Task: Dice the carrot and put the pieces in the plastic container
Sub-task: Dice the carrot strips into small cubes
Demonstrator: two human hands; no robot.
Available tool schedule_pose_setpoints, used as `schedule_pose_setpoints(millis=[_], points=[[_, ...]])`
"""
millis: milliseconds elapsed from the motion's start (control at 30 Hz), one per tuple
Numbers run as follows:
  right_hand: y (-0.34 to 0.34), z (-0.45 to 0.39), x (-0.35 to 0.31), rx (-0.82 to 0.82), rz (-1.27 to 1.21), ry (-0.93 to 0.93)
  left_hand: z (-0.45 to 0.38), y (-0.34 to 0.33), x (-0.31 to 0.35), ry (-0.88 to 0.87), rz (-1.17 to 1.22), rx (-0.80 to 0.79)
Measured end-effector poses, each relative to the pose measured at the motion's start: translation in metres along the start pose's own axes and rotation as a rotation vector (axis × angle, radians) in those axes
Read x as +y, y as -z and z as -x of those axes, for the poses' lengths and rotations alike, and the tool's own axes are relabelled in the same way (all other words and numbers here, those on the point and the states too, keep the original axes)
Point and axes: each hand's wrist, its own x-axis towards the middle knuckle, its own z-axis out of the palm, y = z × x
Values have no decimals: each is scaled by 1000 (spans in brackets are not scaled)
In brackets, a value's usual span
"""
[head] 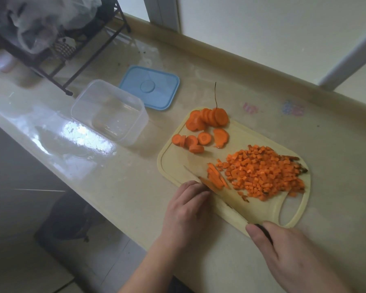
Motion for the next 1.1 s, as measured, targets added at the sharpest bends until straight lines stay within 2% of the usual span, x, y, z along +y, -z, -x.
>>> schedule_pose_setpoints(millis=[233, 400, 433, 467, 533, 600, 667, 800, 967, 1100], points=[[6, 20, 7, 13, 119, 6, -2, 25, 0, 46, 19, 20], [9, 26, 6, 96, 349, 82, -38, 76, -5, 341, 34, 177], [10, 28, 5, 124, 366, 101, -51, 85, -5, 357, 81, 138], [10, 29, 3, 137, 366, 109, -64, 93, -4, 338, 130, 27], [12, 29, -2, 119, 373, 111, -88, 99, -1, 226, 140, -388], [10, 30, -5, 148, 435, 86, -104, 93, 1, 72, 5, -786], [8, 32, -10, 254, 458, 125, -112, 84, 1, -26, -90, -981], [-1, 32, -13, 373, 503, 171, -122, 75, -1, -103, -95, -1107], [-10, 34, -18, 412, 517, 141, -131, 64, -4, -155, -66, -1130], [-18, 38, -20, 424, 496, 101, -136, 51, -12, -299, -73, -1011]])
